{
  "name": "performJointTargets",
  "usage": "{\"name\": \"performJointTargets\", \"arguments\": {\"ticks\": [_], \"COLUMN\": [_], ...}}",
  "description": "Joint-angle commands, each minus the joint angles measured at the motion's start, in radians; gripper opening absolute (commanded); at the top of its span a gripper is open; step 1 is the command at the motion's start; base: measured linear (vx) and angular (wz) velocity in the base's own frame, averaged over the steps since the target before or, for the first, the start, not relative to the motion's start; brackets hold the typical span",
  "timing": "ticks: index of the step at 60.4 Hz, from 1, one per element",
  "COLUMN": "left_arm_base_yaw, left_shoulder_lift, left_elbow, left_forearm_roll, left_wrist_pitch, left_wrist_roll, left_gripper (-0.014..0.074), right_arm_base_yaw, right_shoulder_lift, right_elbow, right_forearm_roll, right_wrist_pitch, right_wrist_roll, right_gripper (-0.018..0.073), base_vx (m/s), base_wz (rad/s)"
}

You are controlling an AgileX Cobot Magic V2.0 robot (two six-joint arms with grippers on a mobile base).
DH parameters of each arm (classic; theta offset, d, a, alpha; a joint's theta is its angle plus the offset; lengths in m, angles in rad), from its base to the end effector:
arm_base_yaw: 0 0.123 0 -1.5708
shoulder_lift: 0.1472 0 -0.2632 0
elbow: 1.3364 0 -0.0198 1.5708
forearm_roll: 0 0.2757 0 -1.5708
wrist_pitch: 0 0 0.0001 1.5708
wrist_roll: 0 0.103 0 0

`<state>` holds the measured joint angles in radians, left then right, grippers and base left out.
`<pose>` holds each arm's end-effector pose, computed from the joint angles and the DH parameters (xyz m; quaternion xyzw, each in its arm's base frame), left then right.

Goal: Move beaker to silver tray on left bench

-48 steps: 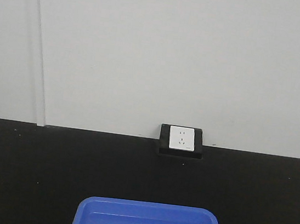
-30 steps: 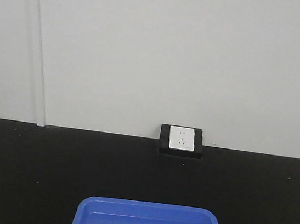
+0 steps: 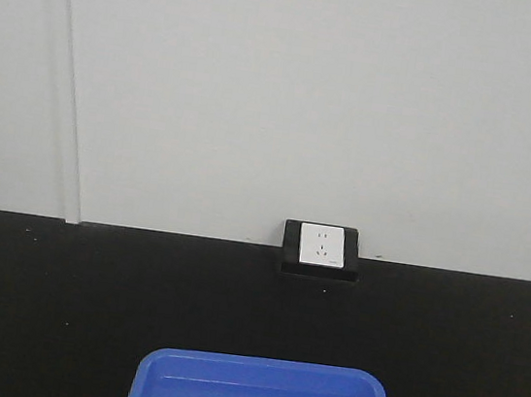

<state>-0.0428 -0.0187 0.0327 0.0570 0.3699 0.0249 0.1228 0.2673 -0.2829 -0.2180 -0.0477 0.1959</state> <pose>0.1109 -0.0026 0.1665 0.0424 0.8026 0.0188 0.5948 0.1320 0.0173 0.2922 -0.0510 0.6504 0.0416 0.7568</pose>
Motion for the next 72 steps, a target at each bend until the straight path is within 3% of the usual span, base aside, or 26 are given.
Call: {"name": "performJointTargets", "arguments": {"ticks": [1,24,34,42,54,60,72], "left_arm_base_yaw": [-0.007,-0.007,-0.007,-0.007,-0.007,-0.007,-0.007], "left_shoulder_lift": [-0.007,-0.007,-0.007,-0.007,-0.007,-0.007,-0.007], "left_elbow": [0.02,0.02,0.02,0.02,0.02,0.02,0.02], "left_forearm_roll": [-0.003,-0.003,-0.003,-0.003,-0.003,-0.003,-0.003], "left_wrist_pitch": [-0.075,-0.075,-0.075,-0.075,-0.075,-0.075,-0.075], "left_wrist_roll": [-0.002,-0.002,-0.002,-0.002,-0.002,-0.002,-0.002], "left_gripper": [0.0001,0.0001,0.0001,0.0001,0.0001,0.0001,0.0001], "right_arm_base_yaw": [-0.005,-0.005,-0.005,-0.005,-0.005,-0.005,0.047], "right_shoulder_lift": [0.176,0.524,0.567,0.578,0.578,0.578,0.628], "right_elbow": [-0.132,-0.219,-0.219,-0.219,-0.219,-0.219,-0.218], "right_forearm_roll": [-0.009,-0.006,-0.006,-0.004,0.008,0.011,0.001], "right_wrist_pitch": [-0.12,-0.194,-0.197,-0.197,-0.21,-0.245,-0.307], "right_wrist_roll": [-0.032,-0.016,-0.005,-0.004,-0.004,-0.004,0.043], "right_gripper": [-0.0011,0.0,0.0069,0.02,0.0578,0.0714,0.0718], "base_vx": [0.0,0.0,0.0,0.0,0.0,0.0,0.0], "base_wz": [0.0,0.0,0.0,0.0,0.0,0.0,0.0]}}
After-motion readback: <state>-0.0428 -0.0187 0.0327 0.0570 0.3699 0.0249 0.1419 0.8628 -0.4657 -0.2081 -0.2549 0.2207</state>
